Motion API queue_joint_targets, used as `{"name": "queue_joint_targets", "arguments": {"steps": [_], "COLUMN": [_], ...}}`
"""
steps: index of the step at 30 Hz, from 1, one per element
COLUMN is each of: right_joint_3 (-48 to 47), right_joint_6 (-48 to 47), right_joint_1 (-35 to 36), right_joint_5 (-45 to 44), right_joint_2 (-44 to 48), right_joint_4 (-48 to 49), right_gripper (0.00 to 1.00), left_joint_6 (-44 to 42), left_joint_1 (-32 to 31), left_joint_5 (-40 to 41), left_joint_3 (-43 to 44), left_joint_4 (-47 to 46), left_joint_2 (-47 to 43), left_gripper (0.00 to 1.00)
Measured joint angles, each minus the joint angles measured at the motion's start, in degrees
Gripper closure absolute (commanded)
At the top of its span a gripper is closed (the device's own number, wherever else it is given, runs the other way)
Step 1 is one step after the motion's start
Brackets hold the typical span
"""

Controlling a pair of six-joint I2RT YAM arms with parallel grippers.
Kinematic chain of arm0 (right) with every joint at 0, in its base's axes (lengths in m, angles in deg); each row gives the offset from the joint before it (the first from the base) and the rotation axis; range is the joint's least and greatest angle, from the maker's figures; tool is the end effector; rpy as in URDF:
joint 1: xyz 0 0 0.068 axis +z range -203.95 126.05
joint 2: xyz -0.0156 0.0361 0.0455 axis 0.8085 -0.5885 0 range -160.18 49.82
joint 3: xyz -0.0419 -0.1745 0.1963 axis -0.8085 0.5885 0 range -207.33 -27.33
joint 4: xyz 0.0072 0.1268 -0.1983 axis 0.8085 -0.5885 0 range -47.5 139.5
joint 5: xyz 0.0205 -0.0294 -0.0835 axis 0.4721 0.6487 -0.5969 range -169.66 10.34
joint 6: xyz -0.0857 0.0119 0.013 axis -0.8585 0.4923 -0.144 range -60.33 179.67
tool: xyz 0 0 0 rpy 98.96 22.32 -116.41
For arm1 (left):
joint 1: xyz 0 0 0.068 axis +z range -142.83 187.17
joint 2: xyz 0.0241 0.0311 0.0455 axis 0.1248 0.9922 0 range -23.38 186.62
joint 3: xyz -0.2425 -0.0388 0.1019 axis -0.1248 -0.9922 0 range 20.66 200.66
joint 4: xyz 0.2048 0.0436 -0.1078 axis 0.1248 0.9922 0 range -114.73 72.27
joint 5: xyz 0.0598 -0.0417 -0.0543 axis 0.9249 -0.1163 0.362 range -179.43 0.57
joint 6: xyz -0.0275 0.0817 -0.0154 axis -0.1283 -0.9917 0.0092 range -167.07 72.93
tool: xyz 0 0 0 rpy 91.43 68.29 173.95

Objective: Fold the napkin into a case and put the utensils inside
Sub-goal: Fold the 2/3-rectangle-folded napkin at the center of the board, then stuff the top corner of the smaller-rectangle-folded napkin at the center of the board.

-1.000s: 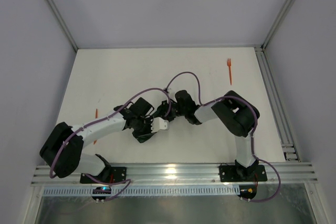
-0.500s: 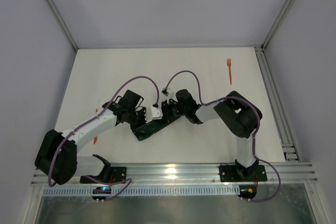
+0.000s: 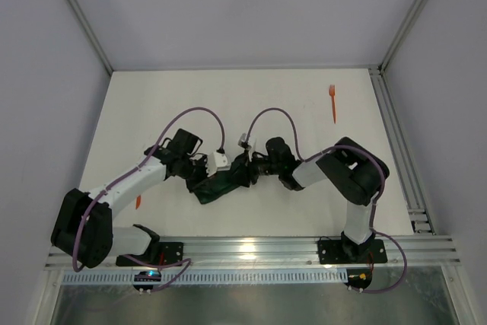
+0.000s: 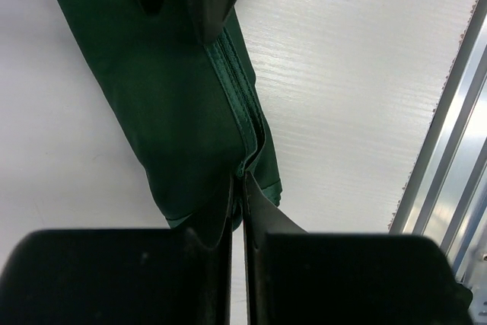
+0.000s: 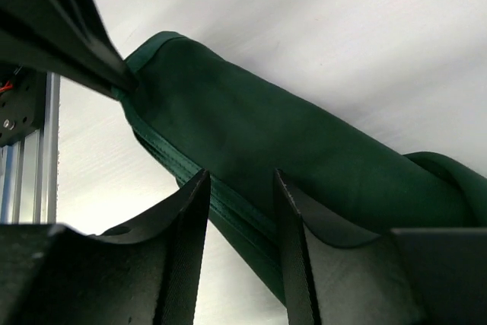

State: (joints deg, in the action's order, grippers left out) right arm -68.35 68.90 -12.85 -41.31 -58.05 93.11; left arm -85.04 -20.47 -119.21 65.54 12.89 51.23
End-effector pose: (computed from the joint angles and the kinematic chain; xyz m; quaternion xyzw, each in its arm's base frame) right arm 0.2421 0.2750 0.1288 -0.3903 0.7088 0.4692 0.3538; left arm 0.1810 -0.1383 0.1751 0.5558 0.7692 -0.2339 0.2116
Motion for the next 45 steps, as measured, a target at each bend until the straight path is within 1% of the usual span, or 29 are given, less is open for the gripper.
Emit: {"name": "queue_joint_targets", "arguments": {"steps": [4,7,11,12,16,19,23,34,39,45], "right_joint_3": [6.3,9.5,12.9,14.0,17.1,17.3,16.9,16.1,13.0,11.9], "right_joint_6": [-2.8,-5.8,-10.6,-11.9,-18.5,-24.1,-28.7,-31.8,-32.7,-33.4], "right_joint_1": [0.0,0.7,3.1,3.8,6.9,10.4,14.3,15.9,16.2,16.5], "right_joint_5": [1.9,2.5,2.2,1.6,-1.7,-6.6,-12.2,-19.4,-20.0,-19.1], "right_joint_2": [0.0,0.0,0.0,0.0,0.0,0.1,0.3,4.0,2.2,1.7], "right_joint_4": [11.5,19.1,25.0,25.8,26.5,26.7,27.0,28.0,28.3,27.8], "right_gripper": [0.52,0.45,0.36,0.35,0.34,0.33,0.32,0.32,0.33,0.35], "left_joint_6": [-0.2,-0.6,-1.5,-1.5,-1.7,-1.9,-2.0,-3.3,-3.2,-3.2], "left_joint_1": [0.3,0.7,1.1,1.2,1.9,2.2,2.3,2.3,2.4,2.7], "left_joint_5": [-1.2,-2.0,-2.6,-2.7,-3.0,-3.3,-3.6,-3.9,-3.9,-4.0], "left_joint_3": [0.0,0.0,0.0,0.0,0.5,1.2,1.7,1.9,1.9,1.9], "left_joint_4": [0.6,1.0,1.7,1.9,2.9,3.4,3.9,4.9,4.9,4.9], "left_joint_2": [0.0,0.0,0.1,0.1,0.3,0.3,0.5,0.8,1.0,1.0], "left_gripper": [1.0,1.0,1.0,1.0,1.0,1.0,1.0,1.0,1.0,1.0]}}
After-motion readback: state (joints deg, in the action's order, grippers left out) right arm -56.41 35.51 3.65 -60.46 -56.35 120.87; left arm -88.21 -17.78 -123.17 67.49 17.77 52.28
